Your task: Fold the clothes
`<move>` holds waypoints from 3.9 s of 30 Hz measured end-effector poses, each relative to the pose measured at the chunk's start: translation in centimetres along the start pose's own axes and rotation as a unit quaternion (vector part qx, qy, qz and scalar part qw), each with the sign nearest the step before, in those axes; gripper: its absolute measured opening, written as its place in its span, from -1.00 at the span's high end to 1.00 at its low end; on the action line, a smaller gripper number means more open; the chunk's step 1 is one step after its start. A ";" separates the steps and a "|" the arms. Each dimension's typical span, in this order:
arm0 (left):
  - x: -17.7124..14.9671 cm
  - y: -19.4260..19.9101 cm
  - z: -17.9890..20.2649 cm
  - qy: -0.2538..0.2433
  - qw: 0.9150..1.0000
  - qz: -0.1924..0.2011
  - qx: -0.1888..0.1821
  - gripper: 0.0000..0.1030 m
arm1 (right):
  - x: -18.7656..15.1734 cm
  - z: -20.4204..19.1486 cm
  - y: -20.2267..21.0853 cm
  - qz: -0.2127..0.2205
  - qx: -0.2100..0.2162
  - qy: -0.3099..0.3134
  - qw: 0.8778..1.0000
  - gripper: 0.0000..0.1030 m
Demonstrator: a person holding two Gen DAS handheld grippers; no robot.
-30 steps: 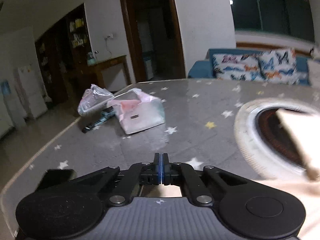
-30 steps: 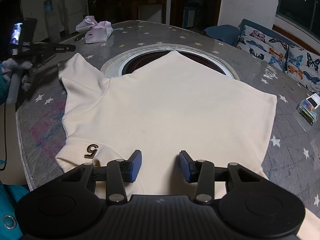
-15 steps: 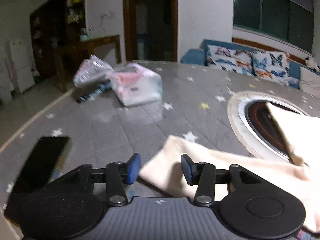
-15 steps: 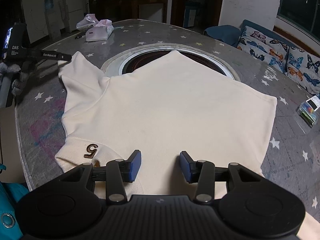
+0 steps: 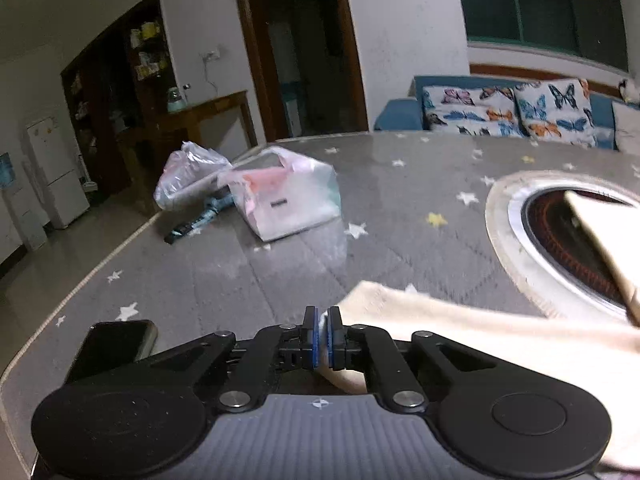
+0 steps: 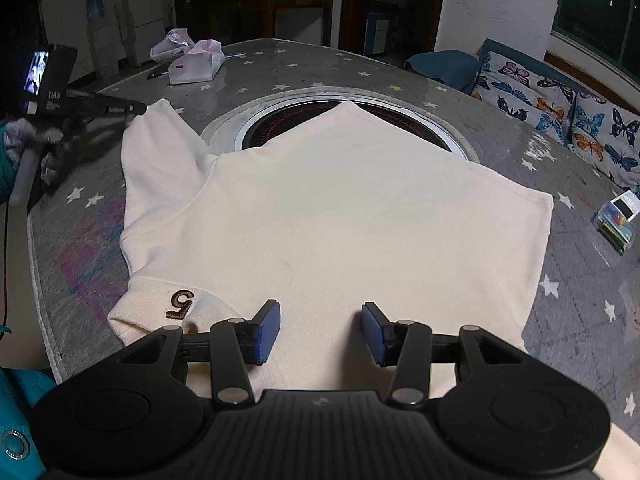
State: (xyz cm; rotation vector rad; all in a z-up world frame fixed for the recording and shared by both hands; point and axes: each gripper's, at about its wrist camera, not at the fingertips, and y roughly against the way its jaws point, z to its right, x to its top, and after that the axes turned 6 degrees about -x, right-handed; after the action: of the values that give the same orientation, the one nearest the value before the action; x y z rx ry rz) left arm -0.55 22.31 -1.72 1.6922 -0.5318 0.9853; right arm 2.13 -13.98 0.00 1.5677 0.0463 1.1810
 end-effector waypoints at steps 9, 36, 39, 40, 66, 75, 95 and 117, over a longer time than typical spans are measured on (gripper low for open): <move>1.3 5.1 5.4 0.002 0.987 0.007 -0.160 0.85 | -0.1 -0.1 0.9 0.007 0.000 0.001 1.000 0.11; -3.5 10.2 18.2 -0.189 0.913 0.004 -0.363 0.79 | -1.1 -3.5 2.7 0.028 0.016 0.045 0.998 0.14; -3.6 10.7 18.9 -0.195 0.906 0.014 -0.376 0.80 | -1.4 -2.7 3.9 0.038 0.011 0.026 0.999 0.13; -3.6 10.9 19.1 -0.196 0.904 0.017 -0.381 0.79 | -1.7 -2.1 4.5 0.042 0.005 0.012 0.999 0.13; -4.2 12.9 28.2 -0.265 0.850 0.023 -0.454 0.78 | -10.6 6.7 7.7 0.019 -0.145 -0.181 0.973 0.27; -5.7 12.7 29.8 -0.295 0.833 0.011 -0.467 0.78 | -12.4 9.5 7.9 0.006 -0.196 -0.187 0.963 0.29; -5.9 12.9 29.7 -0.302 0.831 0.009 -0.467 0.78 | -16.2 19.3 9.7 0.031 -0.269 -0.374 0.887 0.28; -4.9 12.8 29.2 -0.287 0.838 0.012 -0.464 0.47 | -14.7 20.6 10.8 0.070 -0.289 -0.371 0.880 0.91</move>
State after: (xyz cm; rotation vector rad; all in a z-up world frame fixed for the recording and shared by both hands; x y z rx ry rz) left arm -2.70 -9.87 -1.46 1.0329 -1.1973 0.1016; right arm 3.23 -41.41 1.14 1.3857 -0.8625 0.5401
